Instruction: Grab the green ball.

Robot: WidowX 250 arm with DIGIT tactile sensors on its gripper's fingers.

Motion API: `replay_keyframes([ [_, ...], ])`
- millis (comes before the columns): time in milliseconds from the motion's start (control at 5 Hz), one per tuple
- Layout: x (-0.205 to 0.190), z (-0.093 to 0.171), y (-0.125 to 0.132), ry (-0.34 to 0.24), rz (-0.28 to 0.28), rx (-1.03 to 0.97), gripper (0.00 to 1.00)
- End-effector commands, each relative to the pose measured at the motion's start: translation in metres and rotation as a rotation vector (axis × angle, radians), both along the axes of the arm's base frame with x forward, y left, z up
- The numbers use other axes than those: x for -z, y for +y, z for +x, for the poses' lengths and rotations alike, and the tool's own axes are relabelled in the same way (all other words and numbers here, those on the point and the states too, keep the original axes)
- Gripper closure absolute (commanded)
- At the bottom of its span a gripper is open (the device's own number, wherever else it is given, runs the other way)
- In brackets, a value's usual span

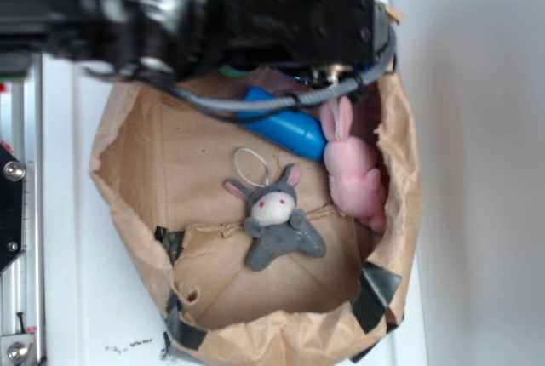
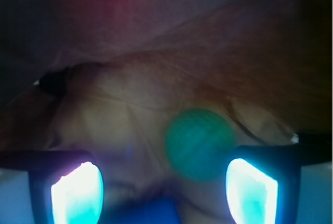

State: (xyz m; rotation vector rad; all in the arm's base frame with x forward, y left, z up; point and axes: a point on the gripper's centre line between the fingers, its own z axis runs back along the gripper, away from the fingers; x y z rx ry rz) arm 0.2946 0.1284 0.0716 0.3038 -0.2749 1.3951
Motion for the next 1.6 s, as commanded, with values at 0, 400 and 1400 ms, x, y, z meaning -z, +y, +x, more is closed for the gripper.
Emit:
replay_keyframes([
  [0, 0.005, 0.001, 0.001, -0.027, 0.089, 0.016, 0.0],
  [400, 0.018, -0.008, -0.019, 0.012, 0.126, 0.117, 1.0],
  [1400, 0.027, -0.021, -0.017, -0.007, 0.165, 0.215, 1.0],
])
